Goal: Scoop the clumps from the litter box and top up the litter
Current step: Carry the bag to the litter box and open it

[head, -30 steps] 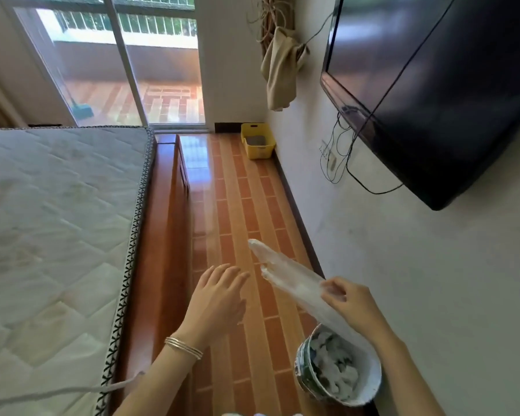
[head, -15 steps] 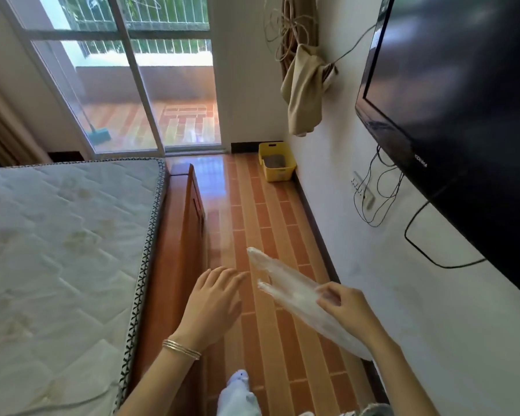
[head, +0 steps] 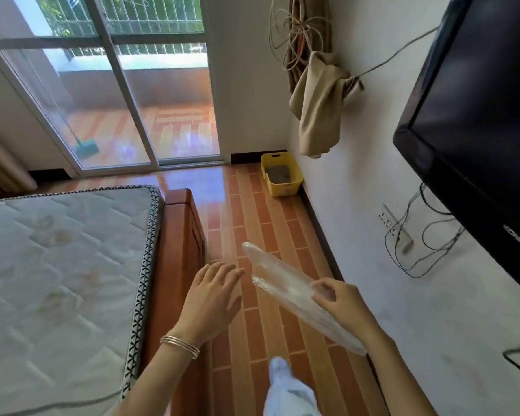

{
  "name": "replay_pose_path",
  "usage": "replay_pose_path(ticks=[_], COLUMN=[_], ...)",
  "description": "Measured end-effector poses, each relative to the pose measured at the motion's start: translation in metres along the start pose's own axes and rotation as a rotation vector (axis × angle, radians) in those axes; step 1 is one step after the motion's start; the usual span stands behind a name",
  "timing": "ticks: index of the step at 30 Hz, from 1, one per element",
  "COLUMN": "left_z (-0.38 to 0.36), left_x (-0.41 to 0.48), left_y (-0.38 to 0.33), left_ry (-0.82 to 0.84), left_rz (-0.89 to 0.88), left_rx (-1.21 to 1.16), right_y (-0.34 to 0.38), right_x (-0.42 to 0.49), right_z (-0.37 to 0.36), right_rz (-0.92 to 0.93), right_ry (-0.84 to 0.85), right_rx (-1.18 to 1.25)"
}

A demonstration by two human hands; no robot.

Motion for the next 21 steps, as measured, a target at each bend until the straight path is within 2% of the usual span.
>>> replay_pose_path(ticks=[8, 15, 21], left_z=[-0.034, -0.036, -0.049], left_x=[0.120, 0.247, 0.302], left_y=[0.031, 0.058, 0.082], left_ry=[0.001, -0.045, -0.055], left_rz=[0.047, 0.097, 0.164], left_rx=[-0.002, 0.012, 0.036], right_y=[-0.038, -0.040, -0.053], right_x=[0.141, 0.287, 0.364], right_z=[0.021, 0.062, 0.054], right_rz=[-0.014, 0.065, 0.057], right_ry=[0.075, 0.104, 0.159], right_rx=[-0.003, 0.017, 0.042])
Point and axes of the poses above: each hand's wrist, its own x-axis towards the middle knuckle, its own z-axis out of the back of the hand, y = z × x, the point moved 1 cm from there along x, towards the middle knuckle, and after that the axes turned 10 degrees about z, right-handed, at the moved point
